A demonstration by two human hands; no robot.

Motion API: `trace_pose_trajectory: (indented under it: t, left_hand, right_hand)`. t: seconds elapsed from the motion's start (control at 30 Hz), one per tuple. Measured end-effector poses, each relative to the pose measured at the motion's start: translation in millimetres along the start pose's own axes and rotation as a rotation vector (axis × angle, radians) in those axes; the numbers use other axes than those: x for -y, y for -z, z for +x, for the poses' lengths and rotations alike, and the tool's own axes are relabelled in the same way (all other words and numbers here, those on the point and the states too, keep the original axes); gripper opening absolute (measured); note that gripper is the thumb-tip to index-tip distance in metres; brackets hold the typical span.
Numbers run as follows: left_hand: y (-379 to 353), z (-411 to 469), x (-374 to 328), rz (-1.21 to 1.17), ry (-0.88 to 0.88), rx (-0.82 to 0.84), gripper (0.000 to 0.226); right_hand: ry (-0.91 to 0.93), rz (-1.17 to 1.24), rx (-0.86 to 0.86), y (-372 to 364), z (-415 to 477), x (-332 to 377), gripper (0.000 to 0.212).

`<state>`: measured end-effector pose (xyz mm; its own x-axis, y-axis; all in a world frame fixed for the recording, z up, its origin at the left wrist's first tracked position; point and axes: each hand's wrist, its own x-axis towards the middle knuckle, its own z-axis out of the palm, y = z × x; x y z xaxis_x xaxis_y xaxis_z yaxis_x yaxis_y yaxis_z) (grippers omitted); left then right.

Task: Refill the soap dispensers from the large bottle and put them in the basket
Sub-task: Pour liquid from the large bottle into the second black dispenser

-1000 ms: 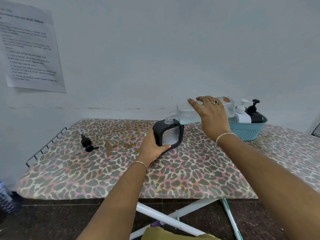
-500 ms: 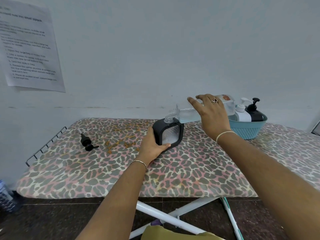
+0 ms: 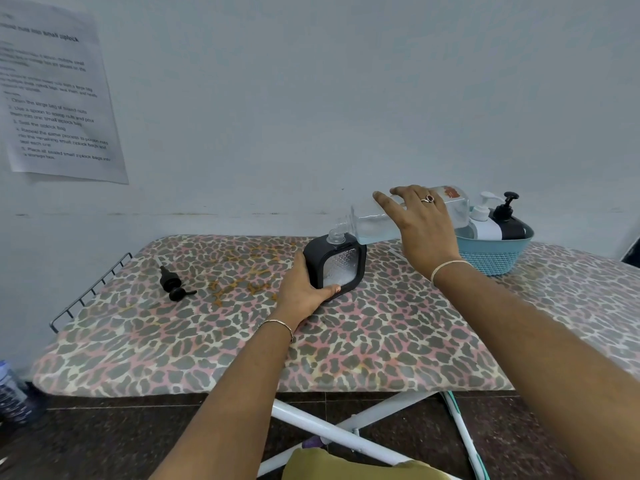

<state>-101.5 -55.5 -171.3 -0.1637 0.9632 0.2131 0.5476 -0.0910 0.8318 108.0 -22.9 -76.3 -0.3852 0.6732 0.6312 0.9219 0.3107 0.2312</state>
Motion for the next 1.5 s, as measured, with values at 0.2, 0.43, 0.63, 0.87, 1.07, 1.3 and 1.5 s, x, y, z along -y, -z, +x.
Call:
trace_pose_trajectory:
  t: [0.2, 0.43, 0.63, 0.87, 1.07, 1.3, 1.5]
  left_hand:
    - [0.1, -0.7, -0.5, 0.019, 0.001, -0.003, 0.078]
    - [-2.0, -2.9, 1.2, 0.053, 0.026, -0.010, 0.073]
    - [-2.6, -1.6, 1.8, 0.069, 0.042, -0.011, 0.075]
    - [-2.4, -0.2, 2.8, 0.033, 0.060, 0.010, 0.077]
    - [-2.7, -0.1, 4.3, 0.022, 0.052, 0.008, 0.081]
    - [-3.4, 1.4, 5.6, 0.016, 0.067, 0.019, 0.085]
    - [-3.1, 1.6, 5.7, -0.005, 0.075, 0.024, 0.087]
  right_hand:
    - [0.008, -0.004, -0.010, 1.4, 0.7, 0.5, 0.084]
    - [0.007, -0.010, -0.022, 0.6, 0.2, -0.6, 0.084]
    - [0.014, -0.013, -0.021, -0.1, -0.4, 0.0, 0.086]
    - [0.019, -0.019, -0.013, 1.4, 1.1, -0.1, 0.087]
    - [0.030, -0.028, -0.011, 2.1, 1.3, -0.8, 0.087]
    - [0.032, -0.036, 0.010, 3.4, 2.0, -0.4, 0.086]
    - [0.039, -0.037, 0.001, 3.6, 2.0, -0.9, 0.083]
